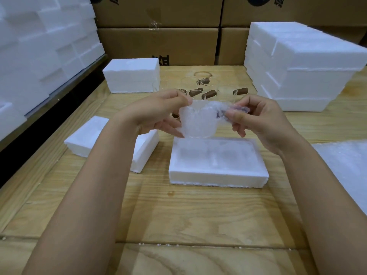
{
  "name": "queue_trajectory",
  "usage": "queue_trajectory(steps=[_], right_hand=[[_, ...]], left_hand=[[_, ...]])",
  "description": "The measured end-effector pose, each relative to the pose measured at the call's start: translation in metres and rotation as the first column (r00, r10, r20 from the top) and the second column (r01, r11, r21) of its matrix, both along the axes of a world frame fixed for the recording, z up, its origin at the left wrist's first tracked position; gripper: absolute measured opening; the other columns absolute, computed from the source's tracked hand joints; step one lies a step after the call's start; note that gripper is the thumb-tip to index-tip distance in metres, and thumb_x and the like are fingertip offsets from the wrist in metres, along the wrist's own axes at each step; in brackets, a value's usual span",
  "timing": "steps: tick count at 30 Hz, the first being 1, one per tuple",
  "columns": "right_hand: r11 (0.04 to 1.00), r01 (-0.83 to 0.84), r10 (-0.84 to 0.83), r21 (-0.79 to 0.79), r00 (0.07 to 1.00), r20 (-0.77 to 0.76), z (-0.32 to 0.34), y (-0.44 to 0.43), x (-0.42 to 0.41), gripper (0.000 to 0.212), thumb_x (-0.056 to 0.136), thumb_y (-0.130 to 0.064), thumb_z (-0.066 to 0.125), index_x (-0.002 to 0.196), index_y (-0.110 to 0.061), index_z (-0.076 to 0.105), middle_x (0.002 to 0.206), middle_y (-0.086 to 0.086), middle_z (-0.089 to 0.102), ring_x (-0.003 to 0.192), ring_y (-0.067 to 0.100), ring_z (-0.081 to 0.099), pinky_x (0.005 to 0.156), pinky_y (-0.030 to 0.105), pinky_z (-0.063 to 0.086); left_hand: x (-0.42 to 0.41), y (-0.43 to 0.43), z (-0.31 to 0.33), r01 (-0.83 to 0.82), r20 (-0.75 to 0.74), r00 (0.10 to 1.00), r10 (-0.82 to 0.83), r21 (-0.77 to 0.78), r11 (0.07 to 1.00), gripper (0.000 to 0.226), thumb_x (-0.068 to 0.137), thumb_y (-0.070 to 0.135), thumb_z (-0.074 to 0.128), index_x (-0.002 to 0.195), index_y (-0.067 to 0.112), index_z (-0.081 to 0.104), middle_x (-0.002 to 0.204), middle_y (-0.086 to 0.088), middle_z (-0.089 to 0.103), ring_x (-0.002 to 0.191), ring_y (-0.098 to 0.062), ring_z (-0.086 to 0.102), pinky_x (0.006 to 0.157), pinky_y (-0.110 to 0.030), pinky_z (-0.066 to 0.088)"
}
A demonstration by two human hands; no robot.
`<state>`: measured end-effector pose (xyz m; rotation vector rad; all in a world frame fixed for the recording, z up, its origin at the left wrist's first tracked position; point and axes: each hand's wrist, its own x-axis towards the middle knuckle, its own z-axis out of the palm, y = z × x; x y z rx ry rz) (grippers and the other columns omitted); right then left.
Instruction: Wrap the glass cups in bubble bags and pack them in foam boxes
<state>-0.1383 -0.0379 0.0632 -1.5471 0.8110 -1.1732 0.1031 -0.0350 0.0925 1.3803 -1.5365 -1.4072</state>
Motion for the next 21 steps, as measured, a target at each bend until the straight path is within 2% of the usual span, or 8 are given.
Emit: queue_trajectory(steps=[2, 5, 8, 11, 14, 16, 21], right_hand=[[0.998, -0.042, 0.047, 0.053, 0.996, -0.082, 0.005, 0.004, -0.003, 0.029, 0.058, -0.029, 0.077, 0.072, -0.012, 0.059, 0.058, 0.001, 0.064, 0.048, 0.014, 0.054, 0.043, 0.021, 0.042], [0.988, -0.099, 0.122, 0.114, 0.968, -0.217, 0.007, 0.011, -0.006, 0.027, 0.063, -0.026, 0.075, 0.074, -0.007, 0.059, 0.059, 0.004, 0.065, 0.049, 0.013, 0.055, 0.045, 0.021, 0.043], [0.98, -0.123, 0.159, 0.156, 0.956, -0.245, 0.004, 0.016, -0.004, 0.023, 0.064, -0.02, 0.073, 0.076, -0.006, 0.059, 0.06, 0.005, 0.065, 0.05, 0.011, 0.056, 0.047, 0.02, 0.044], [0.977, -0.127, 0.17, 0.172, 0.949, -0.267, 0.0, 0.016, -0.001, 0.023, 0.063, -0.019, 0.072, 0.076, -0.006, 0.059, 0.062, 0.007, 0.066, 0.053, 0.012, 0.058, 0.052, 0.022, 0.046], [0.976, -0.132, 0.183, 0.171, 0.927, -0.328, -0.003, 0.015, -0.002, 0.024, 0.061, -0.021, 0.074, 0.075, -0.006, 0.06, 0.066, 0.009, 0.067, 0.056, 0.013, 0.059, 0.056, 0.022, 0.048], [0.977, -0.139, 0.191, 0.163, 0.908, -0.373, -0.005, 0.015, -0.003, 0.025, 0.063, -0.022, 0.075, 0.075, -0.007, 0.061, 0.067, 0.008, 0.068, 0.057, 0.013, 0.059, 0.055, 0.019, 0.048], [0.982, -0.144, 0.183, 0.121, 0.874, -0.449, -0.01, 0.012, -0.003, 0.014, 0.076, -0.007, 0.076, 0.076, -0.007, 0.062, 0.064, 0.003, 0.068, 0.058, 0.009, 0.059, 0.052, 0.017, 0.045]], left_hand=[[0.001, 0.002, 0.004, 0.02, 0.055, 0.998, -0.023, 0.057, 0.998, 0.019, 0.094, 0.026, 0.059, 0.108, 0.015, 0.064, 0.115, -0.017, 0.064, 0.083, -0.036, 0.072, 0.065, -0.034, 0.059], [-0.002, 0.006, 0.006, 0.039, 0.187, 0.981, -0.05, 0.066, 0.997, 0.016, 0.093, 0.022, 0.061, 0.108, 0.017, 0.066, 0.12, -0.02, 0.06, 0.082, -0.031, 0.073, 0.066, -0.03, 0.06], [-0.005, 0.009, 0.005, 0.107, 0.272, 0.954, -0.129, 0.093, 0.99, 0.018, 0.091, 0.016, 0.065, 0.109, 0.021, 0.067, 0.122, -0.013, 0.057, 0.085, -0.03, 0.073, 0.071, -0.031, 0.06], [-0.004, 0.012, 0.004, 0.119, 0.292, 0.946, -0.144, 0.1, 0.988, 0.024, 0.087, 0.013, 0.071, 0.109, 0.021, 0.066, 0.119, -0.012, 0.058, 0.085, -0.029, 0.072, 0.069, -0.029, 0.059], [-0.006, 0.014, 0.003, 0.114, 0.314, 0.941, -0.129, 0.065, 0.991, 0.025, 0.084, 0.009, 0.073, 0.105, 0.021, 0.067, 0.098, -0.007, 0.055, 0.079, -0.023, 0.069, 0.065, -0.026, 0.058], [-0.008, 0.015, 0.003, 0.121, 0.351, 0.928, -0.128, 0.043, 0.992, 0.025, 0.083, 0.007, 0.073, 0.103, 0.021, 0.067, 0.092, -0.005, 0.056, 0.08, -0.02, 0.067, 0.064, -0.025, 0.058], [-0.012, 0.015, 0.001, 0.127, 0.405, 0.907, -0.113, -0.008, 0.992, 0.023, 0.082, 0.003, 0.073, 0.097, 0.02, 0.068, 0.101, -0.007, 0.059, 0.083, -0.017, 0.066, 0.059, -0.021, 0.056]])
